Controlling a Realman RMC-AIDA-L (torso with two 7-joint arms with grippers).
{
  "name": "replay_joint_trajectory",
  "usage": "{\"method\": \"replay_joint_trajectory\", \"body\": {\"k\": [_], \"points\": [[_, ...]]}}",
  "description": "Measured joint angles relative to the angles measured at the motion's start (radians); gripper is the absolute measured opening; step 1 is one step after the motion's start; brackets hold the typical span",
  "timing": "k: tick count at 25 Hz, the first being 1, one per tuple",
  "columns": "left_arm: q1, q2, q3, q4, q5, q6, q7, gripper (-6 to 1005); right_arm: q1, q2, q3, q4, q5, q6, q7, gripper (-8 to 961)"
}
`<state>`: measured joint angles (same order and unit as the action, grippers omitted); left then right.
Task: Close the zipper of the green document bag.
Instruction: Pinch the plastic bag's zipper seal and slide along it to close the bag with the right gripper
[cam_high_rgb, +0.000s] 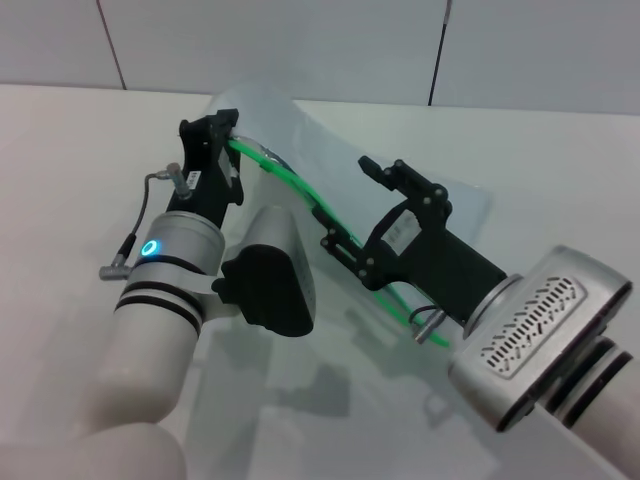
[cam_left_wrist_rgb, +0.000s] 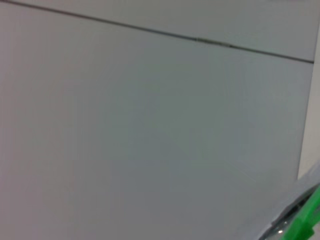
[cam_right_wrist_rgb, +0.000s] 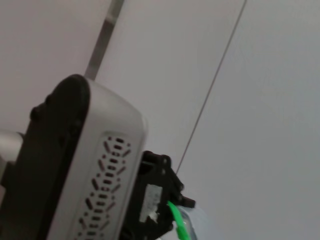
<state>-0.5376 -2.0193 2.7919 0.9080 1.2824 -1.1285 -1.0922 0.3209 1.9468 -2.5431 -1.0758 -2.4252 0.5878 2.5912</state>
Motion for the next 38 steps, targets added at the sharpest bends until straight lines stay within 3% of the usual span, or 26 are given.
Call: {"method": "replay_joint_trajectory", "body": {"k": [14,17,32,38], "points": [[-0.009,-0.002,0.018,0.0,0.028,0.011,0.005,55,0.073,0.012,0.003,0.005,0.001,-0.084,-0.018,655],[-0.011,-0.002,0.019,0.001,0.041,0.012,0.006,54,0.087,0.012,0.005,0.006,0.004,-0.103,-0.018,572],[-0.02,-0.004,0.038,0.005,0.057,0.028,0.012,55,0.116,0.026,0.02,0.025,0.008,-0.108,-0.019,577],[-0.022,-0.002,0.044,0.005,0.063,0.029,0.013,55,0.13,0.045,0.034,0.054,0.005,-0.109,-0.019,576]]}}
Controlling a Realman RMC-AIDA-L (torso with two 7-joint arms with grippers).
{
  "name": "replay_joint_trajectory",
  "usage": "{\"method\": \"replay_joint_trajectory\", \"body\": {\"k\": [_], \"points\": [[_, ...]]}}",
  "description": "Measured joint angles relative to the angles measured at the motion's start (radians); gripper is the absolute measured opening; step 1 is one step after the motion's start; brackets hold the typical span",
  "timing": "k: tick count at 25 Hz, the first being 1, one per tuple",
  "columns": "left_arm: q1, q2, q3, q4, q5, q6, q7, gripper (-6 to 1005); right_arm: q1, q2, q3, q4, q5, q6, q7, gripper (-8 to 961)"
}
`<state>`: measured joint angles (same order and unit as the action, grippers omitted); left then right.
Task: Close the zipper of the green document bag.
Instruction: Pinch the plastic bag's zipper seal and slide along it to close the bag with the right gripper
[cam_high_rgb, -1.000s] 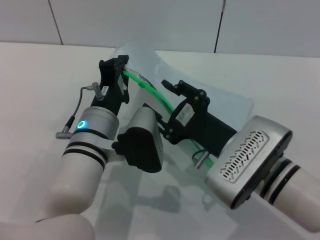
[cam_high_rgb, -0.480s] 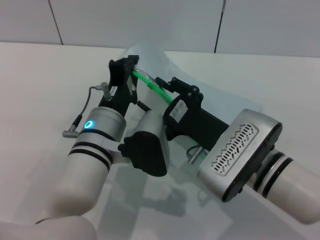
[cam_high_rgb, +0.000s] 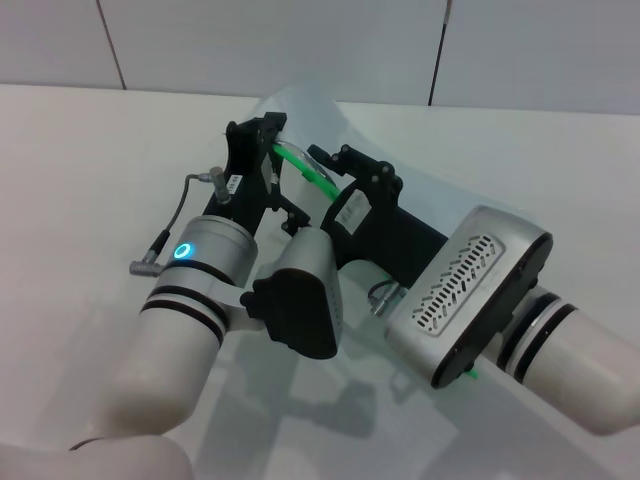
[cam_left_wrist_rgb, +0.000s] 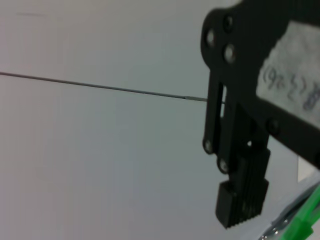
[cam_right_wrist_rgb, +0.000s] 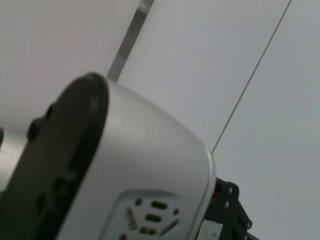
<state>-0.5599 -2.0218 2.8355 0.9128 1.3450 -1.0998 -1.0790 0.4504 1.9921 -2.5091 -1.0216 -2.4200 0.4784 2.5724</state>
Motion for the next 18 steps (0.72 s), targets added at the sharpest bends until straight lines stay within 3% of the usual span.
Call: {"method": "replay_joint_trajectory", "body": {"k": [18], "points": [[0.0,0.0,0.001,0.0,0.02,0.012,0.007,54,0.025,0.022,0.015,0.045,0.006,-0.001,0.0,572]]}}
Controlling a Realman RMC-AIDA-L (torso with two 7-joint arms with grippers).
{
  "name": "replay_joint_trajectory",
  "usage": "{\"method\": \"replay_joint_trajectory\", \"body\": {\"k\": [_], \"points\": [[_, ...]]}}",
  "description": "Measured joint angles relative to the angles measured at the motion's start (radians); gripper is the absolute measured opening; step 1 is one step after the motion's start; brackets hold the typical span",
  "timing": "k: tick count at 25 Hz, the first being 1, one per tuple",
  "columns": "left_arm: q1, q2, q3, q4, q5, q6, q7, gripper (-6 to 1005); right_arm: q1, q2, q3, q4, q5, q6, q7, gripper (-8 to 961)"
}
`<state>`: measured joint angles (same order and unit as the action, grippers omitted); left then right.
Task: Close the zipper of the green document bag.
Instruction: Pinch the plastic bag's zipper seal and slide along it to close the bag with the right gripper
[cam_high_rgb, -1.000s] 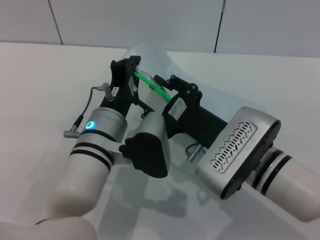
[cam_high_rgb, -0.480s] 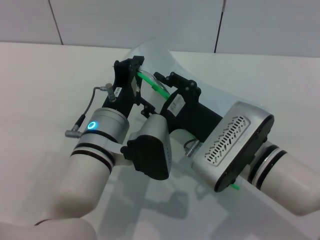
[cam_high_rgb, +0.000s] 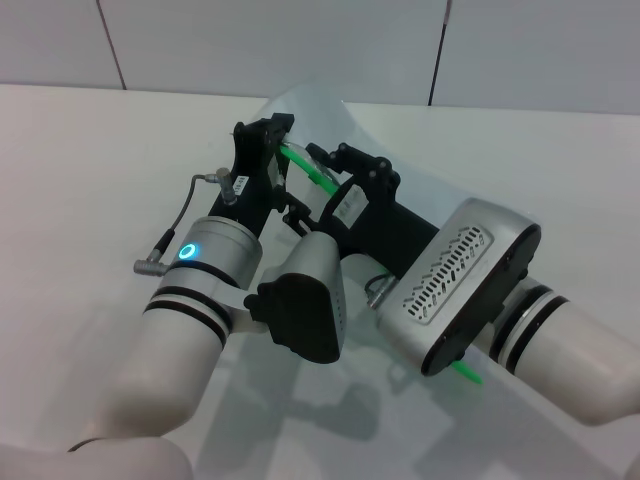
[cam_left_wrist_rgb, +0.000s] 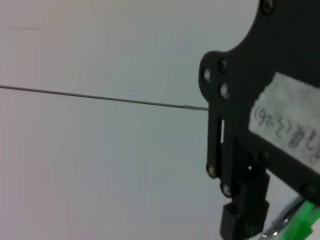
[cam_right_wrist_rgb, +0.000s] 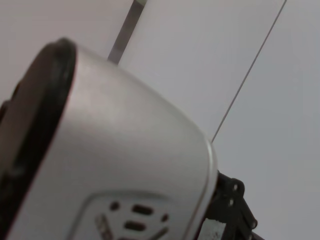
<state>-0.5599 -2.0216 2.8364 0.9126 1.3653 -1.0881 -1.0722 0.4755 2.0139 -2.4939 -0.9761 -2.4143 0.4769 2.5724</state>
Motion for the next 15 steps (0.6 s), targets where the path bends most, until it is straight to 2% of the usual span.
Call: {"method": "replay_joint_trajectory", "body": {"k": [2,7,12,15], "points": [[0.0,0.0,0.0,0.0,0.0,0.001,0.0,54,0.0,0.0,0.001,0.002,0.0,0.0,0.0,572],[0.0,0.0,0.0,0.0,0.0,0.009,0.01,54,0.001,0.001,0.002,0.011,0.0,0.0,0.0,486],[0.0,0.0,0.0,0.0,0.0,0.011,0.014,54,0.003,0.002,0.006,0.013,0.0,0.0,0.0,467],[0.0,0.0,0.0,0.002,0.0,0.011,0.018,54,0.003,0.002,0.01,0.016,0.0,0.0,0.0,397]]}}
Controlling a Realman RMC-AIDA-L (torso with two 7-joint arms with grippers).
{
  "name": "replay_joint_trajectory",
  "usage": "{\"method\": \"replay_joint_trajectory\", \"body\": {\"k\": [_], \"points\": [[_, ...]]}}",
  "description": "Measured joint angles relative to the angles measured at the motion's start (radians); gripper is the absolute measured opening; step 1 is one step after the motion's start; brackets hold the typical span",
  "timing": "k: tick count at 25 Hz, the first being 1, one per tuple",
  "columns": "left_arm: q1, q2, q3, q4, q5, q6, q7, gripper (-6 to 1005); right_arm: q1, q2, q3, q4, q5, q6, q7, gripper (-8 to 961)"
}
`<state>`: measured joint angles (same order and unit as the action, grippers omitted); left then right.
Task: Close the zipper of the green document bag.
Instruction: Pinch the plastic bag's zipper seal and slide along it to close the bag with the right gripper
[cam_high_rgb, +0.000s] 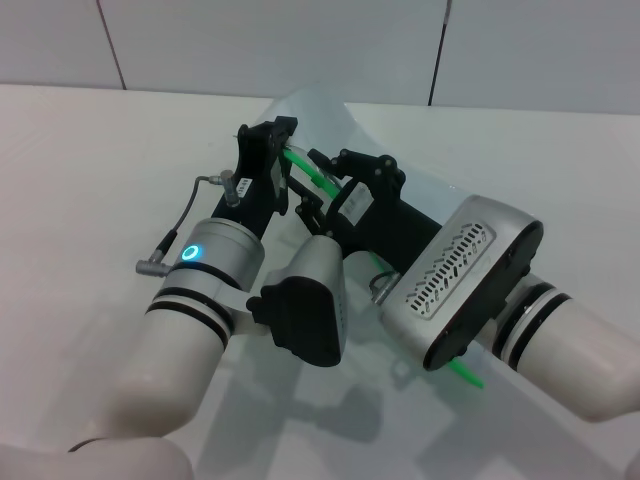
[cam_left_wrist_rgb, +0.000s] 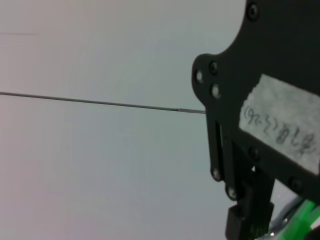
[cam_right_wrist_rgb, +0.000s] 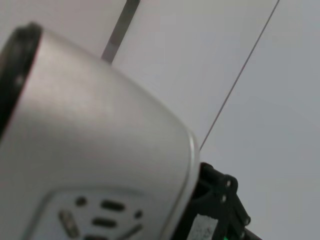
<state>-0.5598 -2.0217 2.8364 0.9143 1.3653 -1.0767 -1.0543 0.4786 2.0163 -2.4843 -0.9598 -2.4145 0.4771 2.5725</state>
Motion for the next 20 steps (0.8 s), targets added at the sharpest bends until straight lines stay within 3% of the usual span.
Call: {"method": "replay_joint_trajectory", "body": {"k": [3,8,20], "points": [[0.0,0.0,0.0,0.001,0.008,-0.003,-0.002,54,0.0,0.001,0.003,0.008,0.0,0.0,0.0,327],[0.0,0.0,-0.001,0.001,0.024,-0.009,-0.008,54,0.0,0.001,0.004,0.012,0.0,0.0,0.003,300],[0.0,0.0,-0.002,0.002,0.026,-0.013,-0.006,55,0.0,0.002,0.007,0.022,0.0,0.003,0.007,299]]}}
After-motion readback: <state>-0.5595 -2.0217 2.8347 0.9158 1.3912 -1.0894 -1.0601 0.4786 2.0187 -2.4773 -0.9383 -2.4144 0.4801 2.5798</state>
